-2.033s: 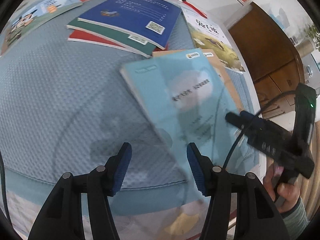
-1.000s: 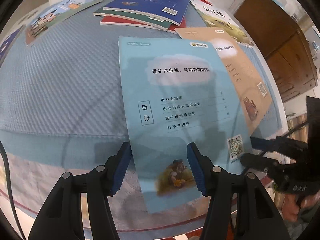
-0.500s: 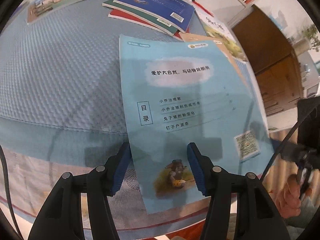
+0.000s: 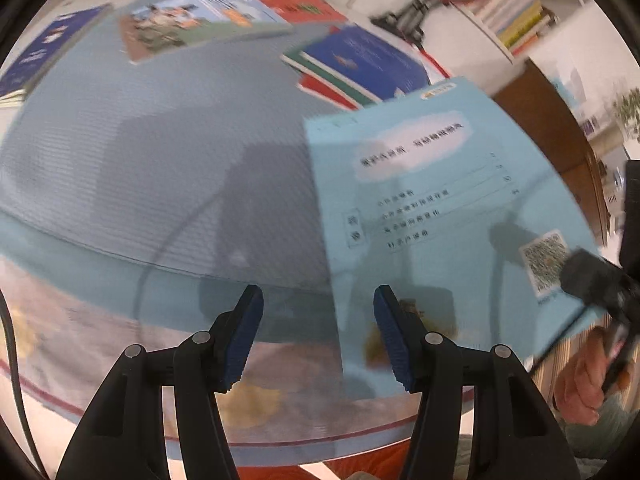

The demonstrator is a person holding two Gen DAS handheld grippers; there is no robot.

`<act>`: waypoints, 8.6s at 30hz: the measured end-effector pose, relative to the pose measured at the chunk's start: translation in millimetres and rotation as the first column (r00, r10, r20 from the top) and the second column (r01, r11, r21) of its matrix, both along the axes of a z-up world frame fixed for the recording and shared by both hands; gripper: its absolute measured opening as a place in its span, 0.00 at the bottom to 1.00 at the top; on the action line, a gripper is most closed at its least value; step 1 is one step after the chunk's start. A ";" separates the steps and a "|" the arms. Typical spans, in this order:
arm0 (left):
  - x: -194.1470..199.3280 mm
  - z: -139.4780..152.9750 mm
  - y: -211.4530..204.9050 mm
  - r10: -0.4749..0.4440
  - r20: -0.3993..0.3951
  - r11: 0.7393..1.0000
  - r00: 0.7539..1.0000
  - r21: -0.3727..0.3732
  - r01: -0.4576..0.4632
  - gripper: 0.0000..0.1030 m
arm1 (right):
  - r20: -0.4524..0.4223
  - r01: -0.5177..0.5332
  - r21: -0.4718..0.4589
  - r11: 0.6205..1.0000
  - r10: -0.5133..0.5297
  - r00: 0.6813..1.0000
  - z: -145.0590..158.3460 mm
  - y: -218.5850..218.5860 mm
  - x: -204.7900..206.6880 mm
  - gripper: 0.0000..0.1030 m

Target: Organize books

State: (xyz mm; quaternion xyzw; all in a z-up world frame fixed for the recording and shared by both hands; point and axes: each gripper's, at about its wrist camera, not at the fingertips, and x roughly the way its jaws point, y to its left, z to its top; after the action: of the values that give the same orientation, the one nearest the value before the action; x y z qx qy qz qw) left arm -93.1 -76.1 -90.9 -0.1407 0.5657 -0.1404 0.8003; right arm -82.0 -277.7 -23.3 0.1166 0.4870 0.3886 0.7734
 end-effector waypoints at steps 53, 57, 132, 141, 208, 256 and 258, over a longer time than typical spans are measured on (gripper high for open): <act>6.3 -6.8 186.7 -0.015 -0.005 0.940 1.000 -0.340 0.013 0.29 | -0.208 0.196 -0.226 0.954 -0.244 0.947 -121.3 115.7 20.9 0.35; 9.2 -24.1 169.3 -0.026 -0.037 0.949 0.999 -0.314 0.013 0.21 | -0.275 0.237 -0.135 0.962 -0.266 0.924 -126.2 99.7 21.8 0.35; 93.8 87.1 298.9 0.042 0.243 0.974 0.969 -0.226 0.014 0.09 | 0.155 0.082 -0.084 0.993 -0.069 0.985 7.4 302.0 82.8 0.30; 174.8 80.7 364.6 0.119 0.272 0.986 0.955 -0.147 -0.081 0.10 | 0.140 0.044 -0.070 0.997 -0.034 0.990 -2.3 378.9 183.6 0.31; 79.6 134.1 37.9 -0.203 0.380 0.958 0.903 0.269 0.102 0.70 | 0.148 0.686 -0.363 0.631 -0.687 0.711 6.0 -80.2 64.4 0.55; -2.3 -31.8 -251.3 0.216 -0.028 0.958 0.976 0.200 -0.206 0.52 | 0.006 -0.082 -0.406 0.910 0.092 0.996 -113.0 -232.8 75.7 0.45; 0.4 -32.1 -248.9 0.230 -0.042 0.958 0.972 0.185 -0.219 0.52 | 0.003 -0.098 -0.403 0.910 0.108 0.994 -113.2 -232.2 75.8 0.46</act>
State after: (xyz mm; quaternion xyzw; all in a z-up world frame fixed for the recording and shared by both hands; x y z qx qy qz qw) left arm -92.7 -325.0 -123.1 -0.1359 0.5812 0.0073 0.8023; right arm -6.2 -509.9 -136.5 -0.0759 0.5522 0.3218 0.7654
